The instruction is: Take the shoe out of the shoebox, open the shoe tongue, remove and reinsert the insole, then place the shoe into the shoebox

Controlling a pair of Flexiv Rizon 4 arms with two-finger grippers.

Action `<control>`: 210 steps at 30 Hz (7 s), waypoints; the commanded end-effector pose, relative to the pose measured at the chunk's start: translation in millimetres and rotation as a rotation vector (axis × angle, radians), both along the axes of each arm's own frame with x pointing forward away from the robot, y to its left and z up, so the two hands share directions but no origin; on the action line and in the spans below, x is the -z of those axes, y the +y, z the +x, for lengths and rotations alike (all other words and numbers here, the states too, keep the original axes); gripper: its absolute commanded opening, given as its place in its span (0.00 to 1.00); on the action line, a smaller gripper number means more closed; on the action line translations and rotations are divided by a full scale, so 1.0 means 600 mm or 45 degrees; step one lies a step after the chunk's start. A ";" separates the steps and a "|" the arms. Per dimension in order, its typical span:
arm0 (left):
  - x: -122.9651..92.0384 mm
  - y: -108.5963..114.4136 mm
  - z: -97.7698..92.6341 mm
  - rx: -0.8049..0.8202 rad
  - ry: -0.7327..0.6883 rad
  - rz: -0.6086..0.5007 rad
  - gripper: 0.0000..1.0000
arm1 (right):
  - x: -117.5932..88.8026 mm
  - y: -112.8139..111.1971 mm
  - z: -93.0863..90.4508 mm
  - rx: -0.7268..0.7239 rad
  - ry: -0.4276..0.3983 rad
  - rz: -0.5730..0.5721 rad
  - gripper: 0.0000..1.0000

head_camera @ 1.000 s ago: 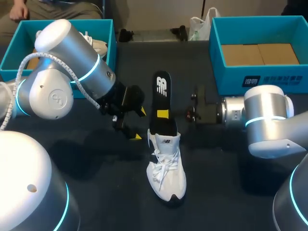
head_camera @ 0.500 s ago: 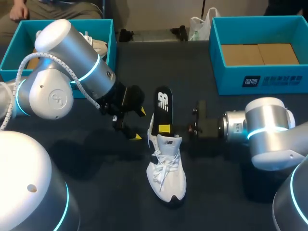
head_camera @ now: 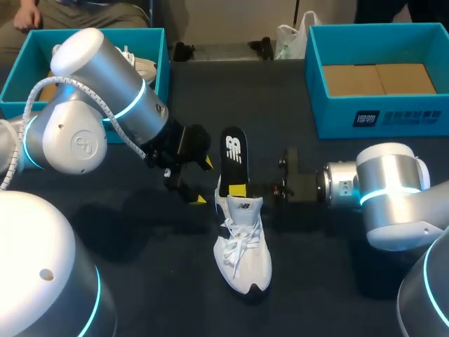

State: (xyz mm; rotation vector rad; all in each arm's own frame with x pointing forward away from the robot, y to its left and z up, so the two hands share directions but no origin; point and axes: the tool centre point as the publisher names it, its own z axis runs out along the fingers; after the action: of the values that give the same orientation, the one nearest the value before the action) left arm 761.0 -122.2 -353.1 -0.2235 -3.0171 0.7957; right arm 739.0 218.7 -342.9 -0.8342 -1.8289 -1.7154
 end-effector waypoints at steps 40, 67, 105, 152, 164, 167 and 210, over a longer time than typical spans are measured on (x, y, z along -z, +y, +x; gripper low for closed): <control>0.001 0.001 -0.002 -0.001 -0.003 0.000 1.00 | -0.016 0.001 0.047 0.010 -0.004 0.036 0.00; 0.001 0.001 -0.002 -0.001 -0.003 0.000 1.00 | -0.019 0.009 -0.001 -0.019 0.016 0.010 0.34; 0.001 0.001 -0.002 -0.001 -0.003 0.000 1.00 | 0.014 -0.002 -0.015 0.116 0.171 0.005 0.00; 0.001 0.001 -0.002 -0.001 -0.003 0.000 1.00 | 0.018 -0.005 -0.008 0.139 0.142 -0.022 0.00; 0.001 0.001 -0.002 -0.001 -0.003 0.000 1.00 | -0.020 0.008 0.018 0.079 0.031 -0.079 0.46; 0.001 0.001 -0.002 -0.001 -0.003 0.000 1.00 | -0.024 0.009 0.025 0.072 0.016 -0.085 0.44; 0.001 0.001 -0.002 -0.001 -0.003 0.000 1.00 | -0.070 -0.038 0.058 -0.171 0.112 -0.369 0.44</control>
State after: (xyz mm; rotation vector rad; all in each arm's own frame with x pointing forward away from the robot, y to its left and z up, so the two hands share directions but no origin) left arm 761.1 -122.2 -353.1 -0.2235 -3.0171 0.7957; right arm 771.1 205.7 -309.6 -0.9243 -1.9838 -1.4928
